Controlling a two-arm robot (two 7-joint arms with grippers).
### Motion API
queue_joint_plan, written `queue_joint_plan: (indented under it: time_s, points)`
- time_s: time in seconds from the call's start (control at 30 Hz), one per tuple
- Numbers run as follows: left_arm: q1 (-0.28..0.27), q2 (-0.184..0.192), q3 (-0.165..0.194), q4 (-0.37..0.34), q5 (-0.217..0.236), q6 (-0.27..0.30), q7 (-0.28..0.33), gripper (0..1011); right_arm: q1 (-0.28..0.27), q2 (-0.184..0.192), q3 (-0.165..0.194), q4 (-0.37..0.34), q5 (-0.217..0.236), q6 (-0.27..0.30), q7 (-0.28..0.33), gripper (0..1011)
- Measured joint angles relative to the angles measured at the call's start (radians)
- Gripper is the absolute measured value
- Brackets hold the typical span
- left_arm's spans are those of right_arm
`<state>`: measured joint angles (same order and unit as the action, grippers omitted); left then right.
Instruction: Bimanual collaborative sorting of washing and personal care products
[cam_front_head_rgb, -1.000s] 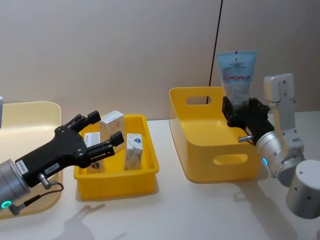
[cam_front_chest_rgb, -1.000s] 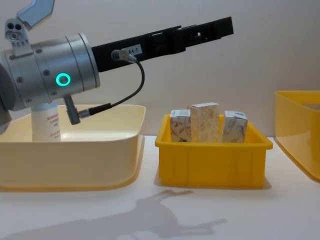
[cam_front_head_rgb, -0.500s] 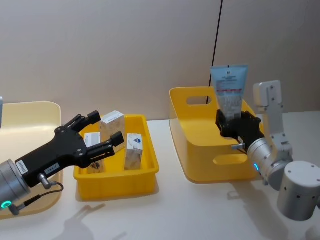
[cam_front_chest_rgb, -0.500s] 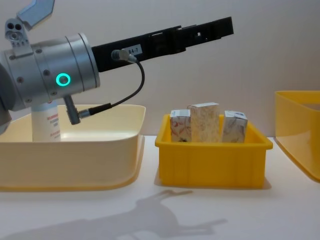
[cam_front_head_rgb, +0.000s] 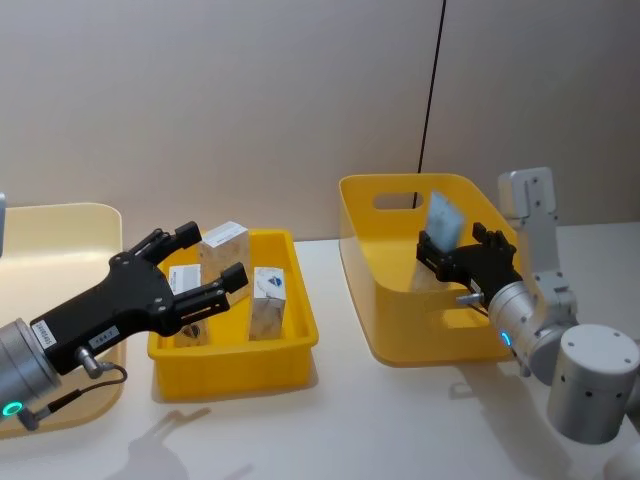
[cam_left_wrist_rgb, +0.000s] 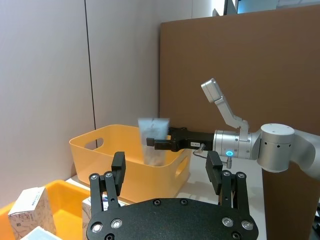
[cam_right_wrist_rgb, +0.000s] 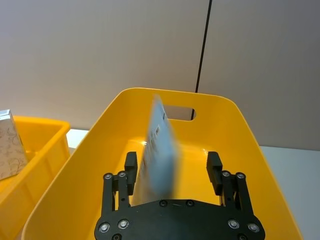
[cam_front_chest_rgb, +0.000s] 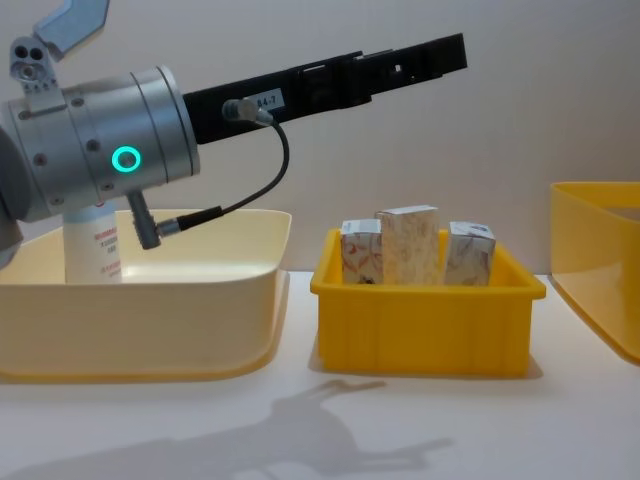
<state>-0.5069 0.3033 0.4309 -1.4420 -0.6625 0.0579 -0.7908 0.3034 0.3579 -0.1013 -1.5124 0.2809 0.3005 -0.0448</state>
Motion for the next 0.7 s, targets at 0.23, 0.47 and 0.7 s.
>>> queue_joint_plan:
  time_s: [0.23, 0.47, 0.7]
  points:
    - [0.0, 0.0, 0.0, 0.0, 0.0, 0.0, 0.0, 1000, 0.001, -0.003, 0.0, 0.002, 0.0, 0.005, -0.001, 1001]
    - [0.0, 0.0, 0.0, 0.0, 0.0, 0.0, 0.0, 1000, 0.001, -0.006, 0.0, 0.004, -0.001, 0.009, -0.002, 1001]
    - [0.0, 0.0, 0.0, 0.0, 0.0, 0.0, 0.0, 1000, 0.001, -0.006, 0.001, 0.003, -0.001, 0.004, 0.0, 1001]
